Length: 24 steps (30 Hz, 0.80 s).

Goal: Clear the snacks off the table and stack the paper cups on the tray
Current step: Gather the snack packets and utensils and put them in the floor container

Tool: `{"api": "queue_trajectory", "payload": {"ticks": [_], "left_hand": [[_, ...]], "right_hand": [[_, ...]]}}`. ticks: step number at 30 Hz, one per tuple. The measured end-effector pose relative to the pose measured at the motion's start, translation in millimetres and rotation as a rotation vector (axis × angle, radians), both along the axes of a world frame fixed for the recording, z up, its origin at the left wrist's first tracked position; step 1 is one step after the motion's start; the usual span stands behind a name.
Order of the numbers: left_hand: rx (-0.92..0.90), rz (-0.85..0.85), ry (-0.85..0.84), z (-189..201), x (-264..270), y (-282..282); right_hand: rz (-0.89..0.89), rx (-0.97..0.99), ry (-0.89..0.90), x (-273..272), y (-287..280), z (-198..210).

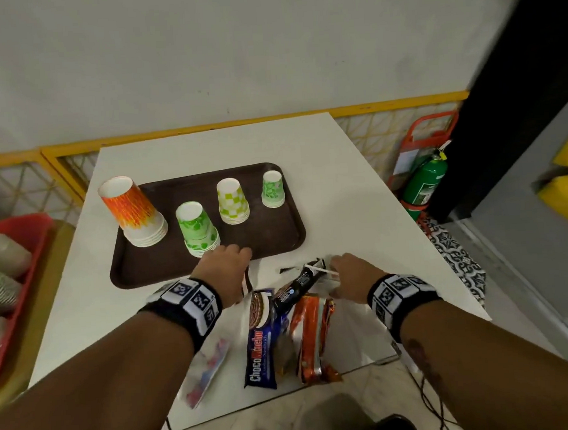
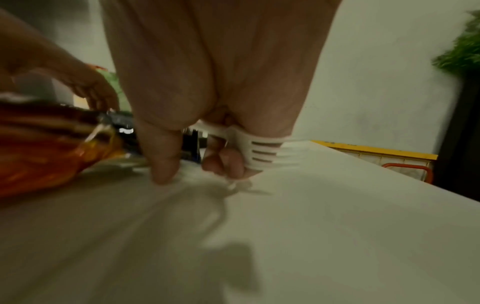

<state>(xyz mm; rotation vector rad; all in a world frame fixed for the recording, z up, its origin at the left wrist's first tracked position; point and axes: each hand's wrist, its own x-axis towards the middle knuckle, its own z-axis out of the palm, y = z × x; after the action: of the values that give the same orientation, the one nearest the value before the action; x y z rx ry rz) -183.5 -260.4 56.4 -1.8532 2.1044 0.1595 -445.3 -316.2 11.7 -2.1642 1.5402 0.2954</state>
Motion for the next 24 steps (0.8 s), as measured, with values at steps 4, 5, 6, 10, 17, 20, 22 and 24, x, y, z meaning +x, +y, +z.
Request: {"api": "queue_trajectory", "payload": {"ticks": [4, 5, 6, 10, 17, 20, 22, 24], "left_hand": [[0.086, 0.038, -0.01, -7, 1, -8], [0.105, 0.051, 0.008, -7, 1, -9], [0.124, 0.067, 0.027, -8, 2, -10], [0.167, 0.115, 0.075, -4, 5, -15], [0.053, 0.13, 0.183, 19, 13, -32], [-0.039, 0.138, 0.252, 42, 15, -45], [-0.101, 0.116, 0.308, 61, 10, -52], [-0.075, 0.069, 0.354, 81, -1, -53]], "right_hand": [[-0.016, -0.068, 0.018, 12, 4, 0], [-0.017, -0.06, 0.038, 15, 4, 0], [-0.023, -0.051, 0.058, 16, 5, 1], [-0.097, -0.016, 0.107, 15, 6, 0], [-0.405, 0.076, -0.118, -1, 8, 8], [-0.636, 0.127, -0.328, -10, 7, 13], [-0.725, 0.117, -0.385, -15, 8, 16], [-0.74, 0.111, -0.379, -15, 11, 15]]}}
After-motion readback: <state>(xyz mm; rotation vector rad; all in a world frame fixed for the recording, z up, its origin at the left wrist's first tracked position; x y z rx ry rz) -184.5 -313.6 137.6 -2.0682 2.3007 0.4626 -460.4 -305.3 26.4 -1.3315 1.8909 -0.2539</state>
